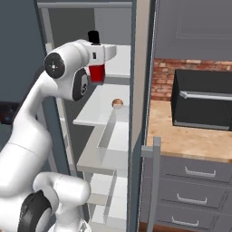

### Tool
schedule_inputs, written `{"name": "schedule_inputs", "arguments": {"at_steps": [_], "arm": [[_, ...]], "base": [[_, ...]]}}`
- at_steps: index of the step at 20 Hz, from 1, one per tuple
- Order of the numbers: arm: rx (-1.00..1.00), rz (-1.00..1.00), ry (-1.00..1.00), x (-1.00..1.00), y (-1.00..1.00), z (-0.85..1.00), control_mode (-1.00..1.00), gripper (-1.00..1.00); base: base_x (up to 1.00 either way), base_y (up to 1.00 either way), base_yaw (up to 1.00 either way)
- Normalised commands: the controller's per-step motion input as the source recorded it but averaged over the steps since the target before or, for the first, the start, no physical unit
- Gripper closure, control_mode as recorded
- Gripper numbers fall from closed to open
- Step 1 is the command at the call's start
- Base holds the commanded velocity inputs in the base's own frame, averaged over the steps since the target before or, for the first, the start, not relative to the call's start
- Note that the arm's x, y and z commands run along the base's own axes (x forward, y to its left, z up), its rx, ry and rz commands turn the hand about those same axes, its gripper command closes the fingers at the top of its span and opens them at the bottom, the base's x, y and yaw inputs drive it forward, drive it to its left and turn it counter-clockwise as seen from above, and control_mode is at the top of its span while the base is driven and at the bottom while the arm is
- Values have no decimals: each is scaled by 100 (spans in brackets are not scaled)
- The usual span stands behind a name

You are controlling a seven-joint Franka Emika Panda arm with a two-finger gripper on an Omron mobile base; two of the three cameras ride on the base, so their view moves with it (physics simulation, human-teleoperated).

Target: Place the liquor on the top shelf of the fridge to keep it out of children's reach, and place the onion and pear on lower shelves for easy access.

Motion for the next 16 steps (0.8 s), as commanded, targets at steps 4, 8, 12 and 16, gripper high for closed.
{"name": "schedule_inputs", "arguments": {"at_steps": [4,8,12,16], "arm": [[5,0,1,59,-3,1,-100,100],[5,0,5,64,-12,2,-100,100],[3,2,5,73,-16,0,-100,100],[1,3,4,72,-16,0,-100,100]], "base": [[0,0,0],[0,0,0],[0,0,0],[0,0,0]]}}
